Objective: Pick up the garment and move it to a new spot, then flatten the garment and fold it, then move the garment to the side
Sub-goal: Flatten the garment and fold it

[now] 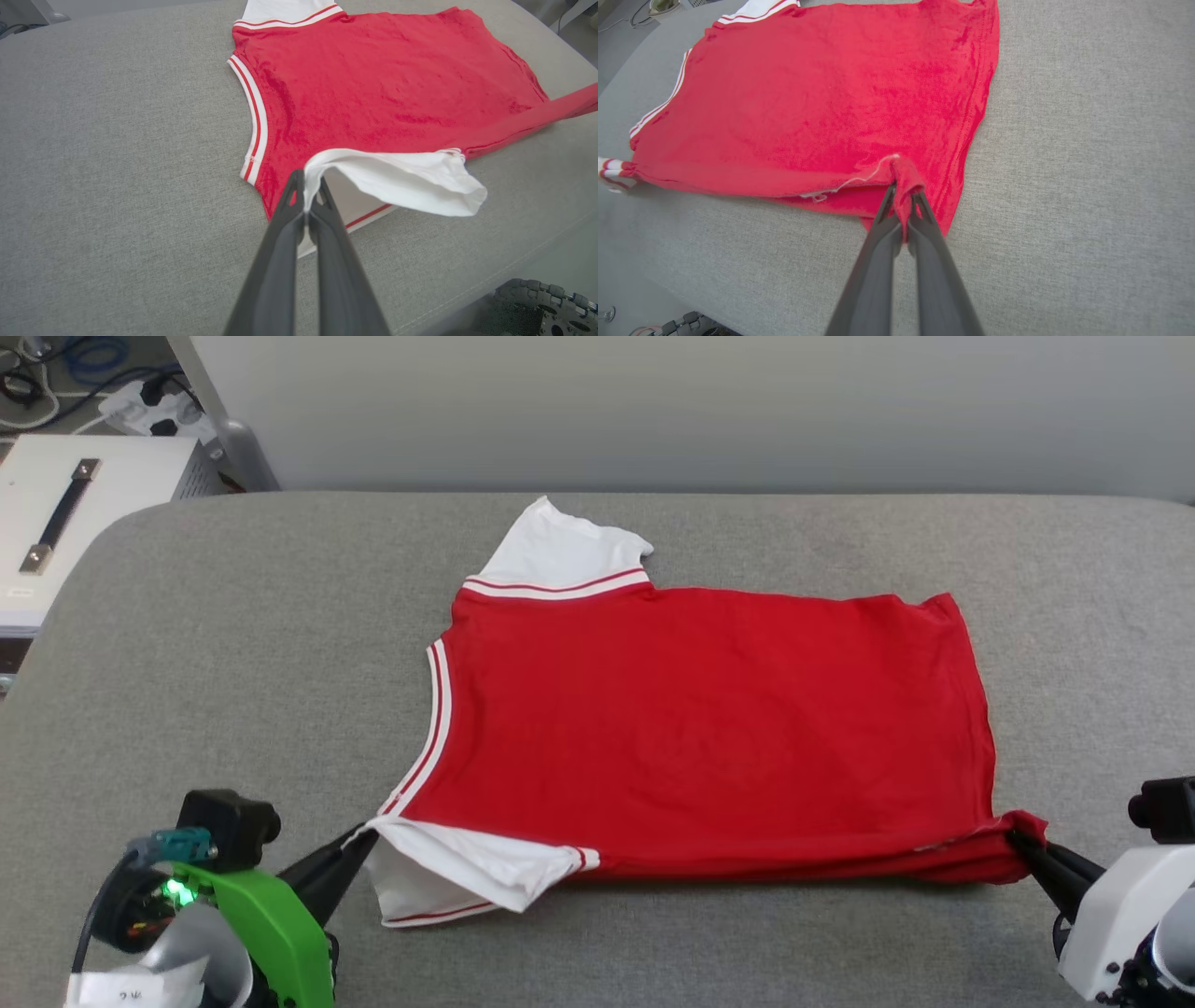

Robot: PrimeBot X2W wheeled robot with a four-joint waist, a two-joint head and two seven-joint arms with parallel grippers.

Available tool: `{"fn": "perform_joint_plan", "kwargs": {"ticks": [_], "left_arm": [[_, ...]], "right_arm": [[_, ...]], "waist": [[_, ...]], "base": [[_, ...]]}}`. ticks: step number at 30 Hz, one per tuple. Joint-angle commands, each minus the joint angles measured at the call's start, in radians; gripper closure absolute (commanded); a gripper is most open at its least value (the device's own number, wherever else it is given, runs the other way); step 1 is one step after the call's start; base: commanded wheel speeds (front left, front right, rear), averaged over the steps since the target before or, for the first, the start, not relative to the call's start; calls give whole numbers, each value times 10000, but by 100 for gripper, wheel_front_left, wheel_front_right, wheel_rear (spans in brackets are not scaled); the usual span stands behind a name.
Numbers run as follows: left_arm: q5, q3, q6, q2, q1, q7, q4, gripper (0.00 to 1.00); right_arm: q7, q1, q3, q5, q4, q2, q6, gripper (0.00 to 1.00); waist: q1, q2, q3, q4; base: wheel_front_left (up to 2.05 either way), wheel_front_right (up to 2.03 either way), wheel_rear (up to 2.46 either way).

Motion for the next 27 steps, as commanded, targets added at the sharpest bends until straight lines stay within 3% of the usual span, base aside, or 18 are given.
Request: {"fn": "perform_joint_plan", "kwargs": {"ticks": [1, 10, 23, 24, 25, 26, 27], "left_arm": [[158, 53, -76, -113, -415, 13, 134, 100], [518, -88, -422, -715, -2671, 186, 1892, 100], [1126, -749, -906, -1187, -4137, -233, 4078, 100], [1147, -803, -923, -1237, -4194, -261, 4237, 94], [1192, -877, -938, -1298, -4255, -292, 4439, 51], [1194, -902, -939, -1367, -4294, -325, 4610, 4], [1142, -886, -897, -1475, -4324, -351, 4839, 0]], "right_arm": [[93, -310, -10, -71, 28, 4, -78, 100], [512, -2041, 446, -420, 805, 15, -78, 100], [319, -3179, 1044, -672, 1904, 68, -78, 100], [312, -3216, 1082, -669, 1966, 68, -78, 100], [290, -3256, 1121, -672, 2043, 70, -78, 100], [242, -3288, 1144, -688, 2095, 73, -78, 56], [168, -3321, 1162, -703, 2161, 89, -78, 0]], "waist": [[1, 0, 616, -87], [1, 0, 2050, -174], [1, 0, 2624, -276], [1, 0, 2625, -277], [1, 0, 2618, -277], [1, 0, 2603, -275], [1, 0, 2572, -274]], "base": [[0, 0, 0], [0, 0, 0], [0, 0, 0], [0, 0, 0], [0, 0, 0], [0, 0, 0], [0, 0, 0]]}}
